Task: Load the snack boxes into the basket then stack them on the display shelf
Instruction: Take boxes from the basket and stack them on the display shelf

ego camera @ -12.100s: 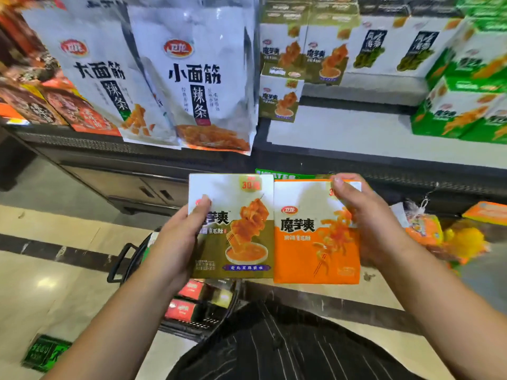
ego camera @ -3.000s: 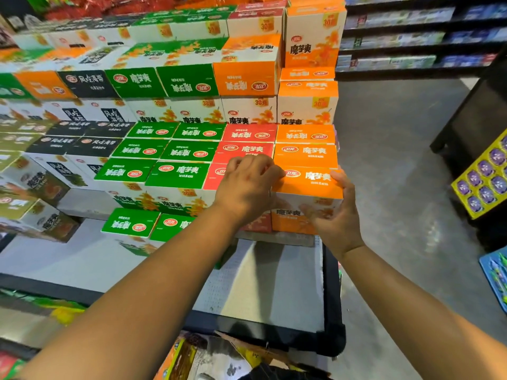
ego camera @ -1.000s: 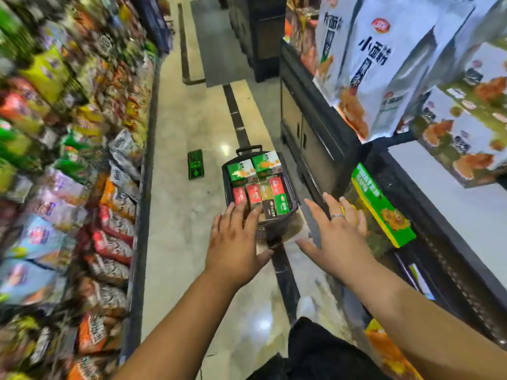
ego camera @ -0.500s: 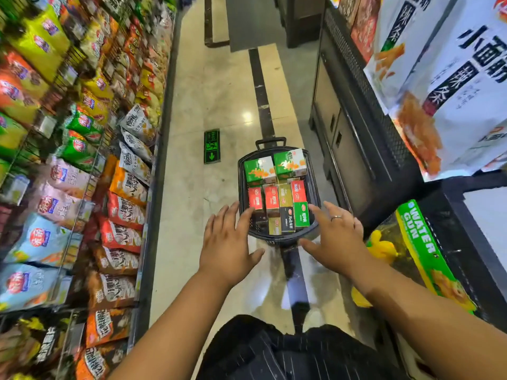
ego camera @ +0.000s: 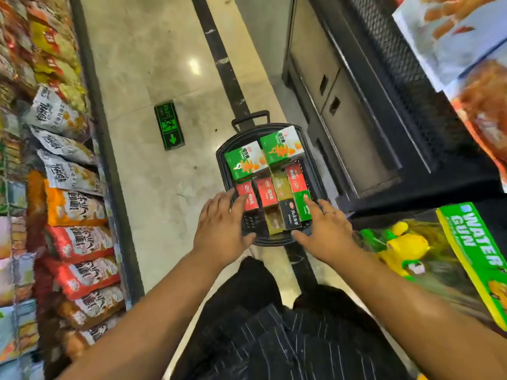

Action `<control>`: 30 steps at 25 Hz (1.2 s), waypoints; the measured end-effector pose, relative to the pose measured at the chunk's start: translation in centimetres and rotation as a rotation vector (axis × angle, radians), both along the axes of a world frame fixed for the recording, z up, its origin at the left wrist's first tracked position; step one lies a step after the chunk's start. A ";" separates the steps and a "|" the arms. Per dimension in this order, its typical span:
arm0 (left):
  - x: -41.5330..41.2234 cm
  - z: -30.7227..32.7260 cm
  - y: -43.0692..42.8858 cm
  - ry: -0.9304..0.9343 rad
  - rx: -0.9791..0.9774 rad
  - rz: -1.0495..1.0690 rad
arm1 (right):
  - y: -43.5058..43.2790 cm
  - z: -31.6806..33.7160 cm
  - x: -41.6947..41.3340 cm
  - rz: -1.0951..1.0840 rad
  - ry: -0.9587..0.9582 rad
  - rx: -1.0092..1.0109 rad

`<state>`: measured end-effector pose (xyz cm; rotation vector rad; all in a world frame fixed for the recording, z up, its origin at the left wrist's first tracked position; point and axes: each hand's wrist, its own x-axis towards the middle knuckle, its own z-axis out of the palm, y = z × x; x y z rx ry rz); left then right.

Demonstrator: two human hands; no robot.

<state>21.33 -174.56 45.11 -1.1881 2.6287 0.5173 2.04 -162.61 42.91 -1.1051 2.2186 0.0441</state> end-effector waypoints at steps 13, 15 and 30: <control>-2.5 -20.8 -8.9 -0.079 0.170 -0.202 | -6.2 -21.9 0.7 -0.420 -0.183 0.191; -2.5 -24.6 -8.4 -0.085 0.204 -0.179 | -6.4 -26.2 0.0 -0.446 -0.181 0.186; -4.8 -37.3 -6.0 -0.103 0.360 0.024 | -7.0 -39.7 1.0 -0.513 0.064 0.177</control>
